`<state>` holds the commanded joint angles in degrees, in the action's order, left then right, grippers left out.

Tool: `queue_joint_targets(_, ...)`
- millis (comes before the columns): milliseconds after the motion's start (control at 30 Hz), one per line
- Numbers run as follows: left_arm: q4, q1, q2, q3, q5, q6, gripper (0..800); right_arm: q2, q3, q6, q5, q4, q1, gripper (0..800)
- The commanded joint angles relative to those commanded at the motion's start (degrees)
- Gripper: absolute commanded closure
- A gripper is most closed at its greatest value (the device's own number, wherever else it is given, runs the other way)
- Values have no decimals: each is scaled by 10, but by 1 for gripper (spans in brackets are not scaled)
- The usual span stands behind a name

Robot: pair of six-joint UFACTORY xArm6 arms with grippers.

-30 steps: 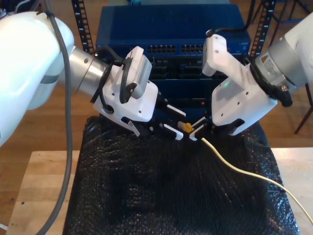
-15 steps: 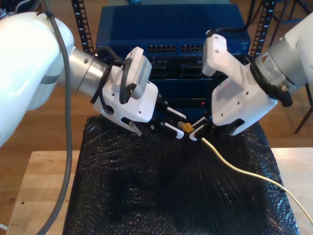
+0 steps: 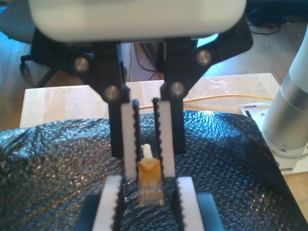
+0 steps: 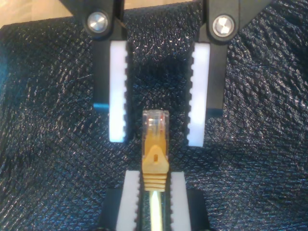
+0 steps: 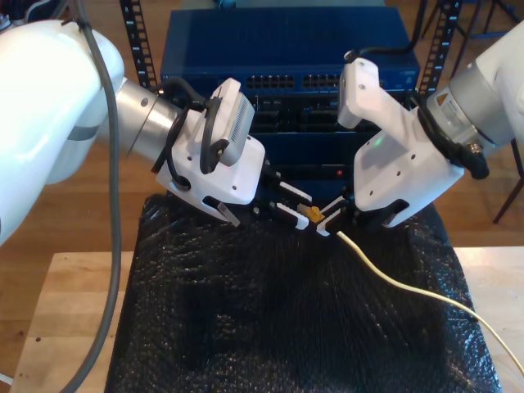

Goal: Grab the cable and plug it in

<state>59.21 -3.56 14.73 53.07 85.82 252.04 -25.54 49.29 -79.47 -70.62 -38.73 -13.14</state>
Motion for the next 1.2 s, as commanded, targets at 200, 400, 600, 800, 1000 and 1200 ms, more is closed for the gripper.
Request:
queue_joint_targets(200,1,0,0,0,1,0,569,1,0,0,0,0,0,797)
queue_joint_targets(400,0,0,0,0,3,0,586,0,0,0,0,0,0,797)
queue_joint_targets(600,0,0,0,-1,4,0,606,0,0,-3,0,0,0,797)
queue_joint_targets(800,0,0,0,-1,4,0,636,0,0,-3,0,0,0,797)
queue_joint_targets(1000,1,0,0,-1,5,0,683,0,0,-3,0,0,0,797)
queue_joint_targets(1200,3,0,0,-1,5,0,708,0,0,-3,0,-1,0,797)
